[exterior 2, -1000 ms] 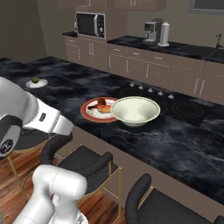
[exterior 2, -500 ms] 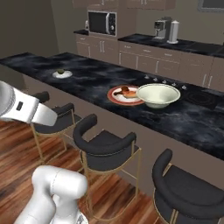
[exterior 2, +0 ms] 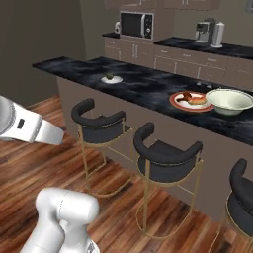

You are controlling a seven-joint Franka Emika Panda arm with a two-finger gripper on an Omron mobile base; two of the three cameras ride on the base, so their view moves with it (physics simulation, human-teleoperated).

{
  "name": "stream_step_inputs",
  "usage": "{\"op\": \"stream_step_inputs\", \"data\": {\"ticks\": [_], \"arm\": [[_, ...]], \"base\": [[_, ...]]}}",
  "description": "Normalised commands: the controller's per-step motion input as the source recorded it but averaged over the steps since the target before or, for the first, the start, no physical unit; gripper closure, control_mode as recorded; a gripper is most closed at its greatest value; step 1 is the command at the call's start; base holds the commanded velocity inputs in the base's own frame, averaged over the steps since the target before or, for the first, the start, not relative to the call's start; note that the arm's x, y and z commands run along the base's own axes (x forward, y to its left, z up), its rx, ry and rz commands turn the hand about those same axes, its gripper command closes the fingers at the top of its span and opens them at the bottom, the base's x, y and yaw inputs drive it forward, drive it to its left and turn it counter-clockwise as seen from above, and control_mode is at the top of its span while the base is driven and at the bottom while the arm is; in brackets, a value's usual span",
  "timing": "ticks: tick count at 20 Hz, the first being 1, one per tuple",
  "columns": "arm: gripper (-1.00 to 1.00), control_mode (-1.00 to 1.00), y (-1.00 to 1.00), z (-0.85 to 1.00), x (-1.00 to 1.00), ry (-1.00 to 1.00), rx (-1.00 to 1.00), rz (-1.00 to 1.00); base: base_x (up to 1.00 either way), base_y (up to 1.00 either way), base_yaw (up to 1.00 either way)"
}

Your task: Take the smaller bowl and place it next to the appetizer plate on the dining counter , and place the larger bowl next to the plate with cooked food.

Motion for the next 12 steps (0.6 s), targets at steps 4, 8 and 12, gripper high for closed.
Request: {"op": "stream_step_inputs", "data": {"ticks": [4,8,12], "arm": [[-1.00,1.00,0.00,0.00,0.00,0.00,0.00,0.00],[-1.00,1.00,0.00,0.00,0.00,0.00,0.00,0.00],[-1.00,1.00,0.00,0.00,0.00,0.00,0.00,0.00]], "base": [[0.14,1.00,0.00],[0.48,1.00,0.00],[0.61,1.00,-0.09]]}}
